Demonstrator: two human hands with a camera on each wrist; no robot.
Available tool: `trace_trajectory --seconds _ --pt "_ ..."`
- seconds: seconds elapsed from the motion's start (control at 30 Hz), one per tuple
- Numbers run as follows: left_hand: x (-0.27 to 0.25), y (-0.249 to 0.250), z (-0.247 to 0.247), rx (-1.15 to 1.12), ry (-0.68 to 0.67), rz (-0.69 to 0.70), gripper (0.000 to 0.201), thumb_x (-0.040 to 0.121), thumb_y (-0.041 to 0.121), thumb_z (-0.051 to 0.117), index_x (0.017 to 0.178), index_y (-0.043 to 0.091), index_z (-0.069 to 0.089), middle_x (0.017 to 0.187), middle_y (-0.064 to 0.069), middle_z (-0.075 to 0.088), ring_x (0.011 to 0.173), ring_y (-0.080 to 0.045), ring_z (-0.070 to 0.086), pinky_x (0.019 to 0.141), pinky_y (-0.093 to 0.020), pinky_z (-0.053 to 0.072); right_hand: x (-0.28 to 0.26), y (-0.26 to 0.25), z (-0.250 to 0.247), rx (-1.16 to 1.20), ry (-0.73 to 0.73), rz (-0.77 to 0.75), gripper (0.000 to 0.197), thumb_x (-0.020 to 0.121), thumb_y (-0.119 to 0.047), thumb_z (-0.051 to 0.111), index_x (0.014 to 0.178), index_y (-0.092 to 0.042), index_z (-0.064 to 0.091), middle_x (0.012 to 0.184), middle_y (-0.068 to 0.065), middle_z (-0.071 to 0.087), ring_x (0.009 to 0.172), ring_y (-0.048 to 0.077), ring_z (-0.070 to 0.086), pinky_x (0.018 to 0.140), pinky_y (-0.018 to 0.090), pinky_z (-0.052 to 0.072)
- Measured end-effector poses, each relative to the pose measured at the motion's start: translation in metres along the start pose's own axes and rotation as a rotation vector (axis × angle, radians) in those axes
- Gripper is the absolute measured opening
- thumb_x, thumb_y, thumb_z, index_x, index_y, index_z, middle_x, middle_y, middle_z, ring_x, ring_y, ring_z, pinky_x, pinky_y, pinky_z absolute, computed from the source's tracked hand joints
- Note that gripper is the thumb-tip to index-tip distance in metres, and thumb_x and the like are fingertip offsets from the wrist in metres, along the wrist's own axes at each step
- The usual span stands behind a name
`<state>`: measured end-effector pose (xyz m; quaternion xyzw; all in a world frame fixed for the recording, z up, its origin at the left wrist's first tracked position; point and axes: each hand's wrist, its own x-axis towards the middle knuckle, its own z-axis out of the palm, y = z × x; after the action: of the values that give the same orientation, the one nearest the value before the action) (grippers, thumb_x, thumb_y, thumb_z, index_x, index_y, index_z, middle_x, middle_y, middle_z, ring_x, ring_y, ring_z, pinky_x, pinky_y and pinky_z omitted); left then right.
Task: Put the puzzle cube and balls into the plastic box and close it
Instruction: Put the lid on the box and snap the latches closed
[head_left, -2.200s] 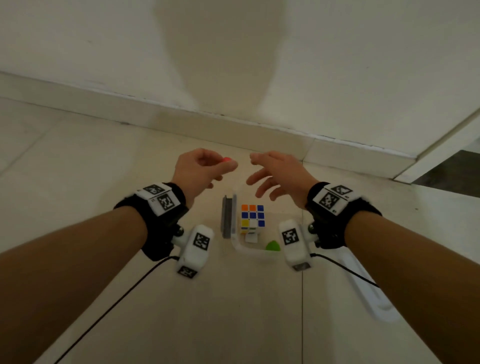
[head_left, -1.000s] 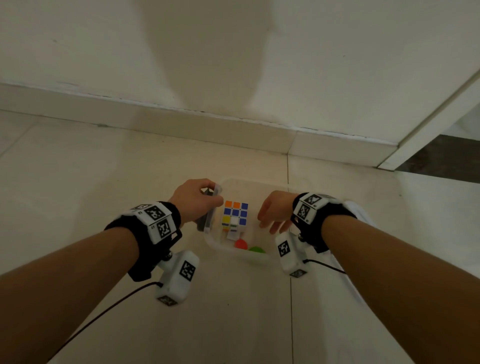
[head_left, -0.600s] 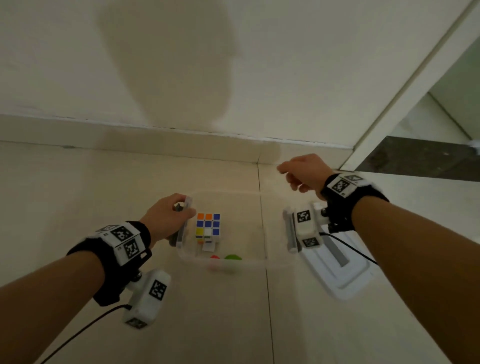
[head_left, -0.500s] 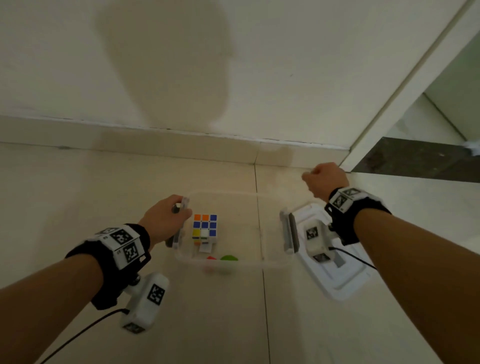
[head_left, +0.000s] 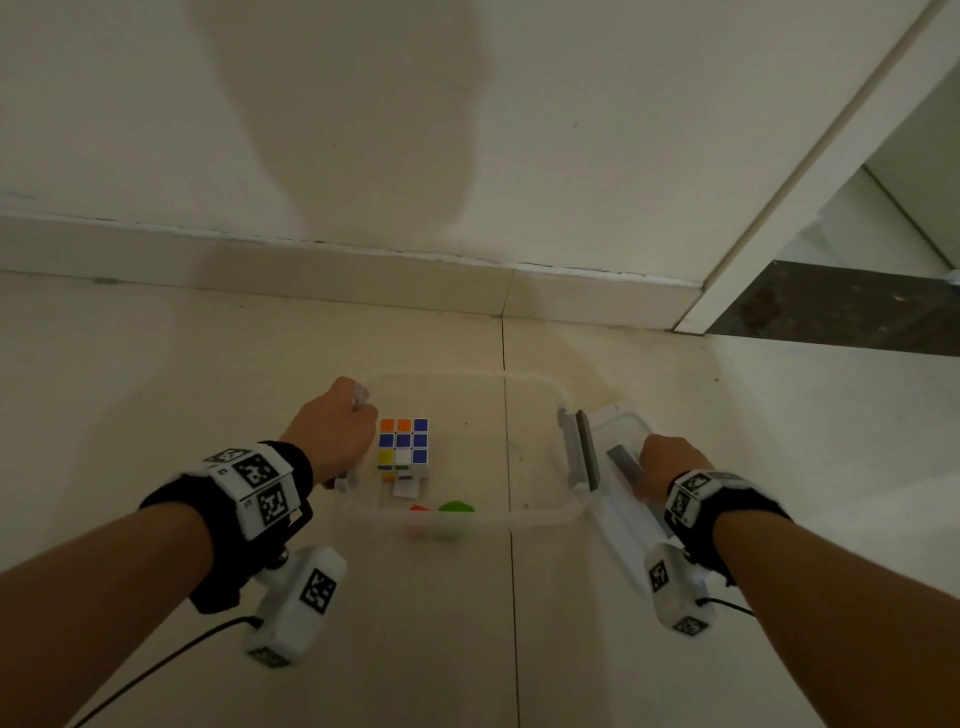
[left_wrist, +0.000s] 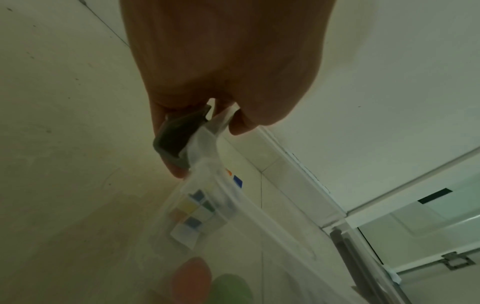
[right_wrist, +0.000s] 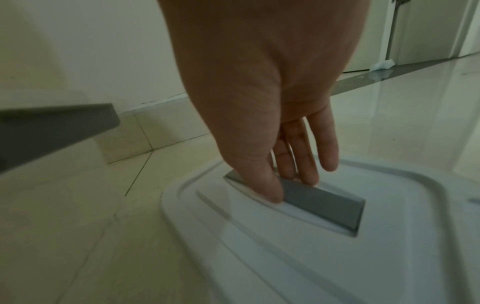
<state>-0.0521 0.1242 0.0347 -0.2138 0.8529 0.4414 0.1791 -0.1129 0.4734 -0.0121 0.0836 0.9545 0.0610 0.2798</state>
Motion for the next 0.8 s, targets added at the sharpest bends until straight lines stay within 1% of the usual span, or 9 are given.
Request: trace_trajectory --seconds 0.07,0.17,0.27,0.37,0.47,0.53,0.6,0.7,0.8 --pt "0.0 0.001 0.001 0.0 0.008 -0.004 0.032 0.099 0.022 0.033 0.13 0.014 0.042 0.091 -0.017 0.061 0.074 -0.034 0.062 0.07 -0.045 0.055 -0.002 -0.002 0.002 0.004 -0.006 0.001 0.036 0.084 -0.024 0.072 0.115 -0.008 0.061 0.116 0.012 0.066 0.106 0.028 0.066 0.081 0.031 0.051" --pt "0.0 0.002 0.001 0.005 0.025 -0.005 0.031 0.099 0.021 0.034 0.128 0.015 0.045 0.093 -0.012 0.061 0.079 -0.038 0.067 0.074 -0.048 0.057 -0.006 -0.003 -0.007 0.035 -0.012 0.007 0.049 0.079 -0.032 0.077 0.118 -0.008 0.062 0.12 0.011 0.066 0.105 0.027 0.065 0.083 0.03 0.052" --pt "0.001 0.002 0.0 -0.022 0.026 0.004 0.028 0.099 0.02 0.035 0.124 0.016 0.047 0.096 -0.008 0.06 0.072 -0.033 0.064 0.074 -0.047 0.057 -0.007 -0.003 -0.039 0.103 0.065 0.013 0.042 0.079 -0.033 0.075 0.11 -0.007 0.065 0.118 0.014 0.067 0.096 0.029 0.064 0.077 0.028 0.048" --pt "0.0 -0.003 0.0 -0.031 0.014 0.007 0.029 0.099 0.021 0.037 0.126 0.017 0.048 0.101 -0.007 0.061 0.078 -0.035 0.066 0.078 -0.047 0.056 -0.015 -0.009 -0.082 0.179 0.186 -0.018 0.026 0.083 -0.028 0.072 0.097 -0.01 0.059 0.115 0.016 0.067 0.087 0.03 0.059 0.074 0.028 0.045" --pt "-0.001 -0.005 -0.002 -0.064 0.003 0.007 0.027 0.101 0.027 0.041 0.125 0.018 0.051 0.102 -0.008 0.062 0.081 -0.034 0.068 0.081 -0.043 0.054 -0.025 -0.025 -0.123 0.213 0.317 -0.083 0.027 0.081 -0.024 0.071 0.094 -0.007 0.055 0.102 0.018 0.064 0.081 0.03 0.057 0.071 0.028 0.044" --pt "-0.002 -0.006 -0.005 -0.119 -0.003 -0.006 0.027 0.101 0.035 0.042 0.12 0.018 0.053 0.111 -0.013 0.063 0.087 -0.033 0.067 0.086 -0.044 0.053 -0.031 -0.041 -0.146 0.228 0.386 -0.15 0.041 0.078 -0.029 0.074 0.107 -0.004 0.057 0.102 0.016 0.063 0.087 0.032 0.061 0.069 0.029 0.044" --pt "-0.002 -0.007 -0.007 -0.173 -0.008 -0.042 0.034 0.1 0.044 0.039 0.119 0.019 0.053 0.114 -0.013 0.064 0.099 -0.036 0.066 0.091 -0.049 0.054 -0.039 -0.06 -0.161 0.213 0.407 -0.251 0.059 0.075 -0.037 0.075 0.119 -0.004 0.054 0.11 0.015 0.065 0.089 0.032 0.06 0.07 0.032 0.045" --pt "-0.002 -0.01 -0.012 -0.28 -0.006 -0.115 0.045 0.1 0.05 0.035 0.126 0.02 0.053 0.114 -0.014 0.065 0.105 -0.039 0.065 0.09 -0.051 0.055 -0.059 -0.095 -0.162 0.176 0.339 -0.457 0.056 0.073 -0.036 0.076 0.119 -0.009 0.058 0.114 0.011 0.066 0.097 0.029 0.062 0.08 0.035 0.053" --pt "-0.005 -0.013 -0.019 -0.455 -0.053 -0.203 0.054 0.099 0.056 0.031 0.117 0.014 0.059 0.116 -0.019 0.066 0.109 -0.041 0.063 0.088 -0.049 0.053 -0.08 -0.127 -0.144 0.052 0.226 -0.648 0.048 0.074 -0.035 0.077 0.114 -0.015 0.06 0.111 0.005 0.065 0.093 0.023 0.059 0.077 0.032 0.048"
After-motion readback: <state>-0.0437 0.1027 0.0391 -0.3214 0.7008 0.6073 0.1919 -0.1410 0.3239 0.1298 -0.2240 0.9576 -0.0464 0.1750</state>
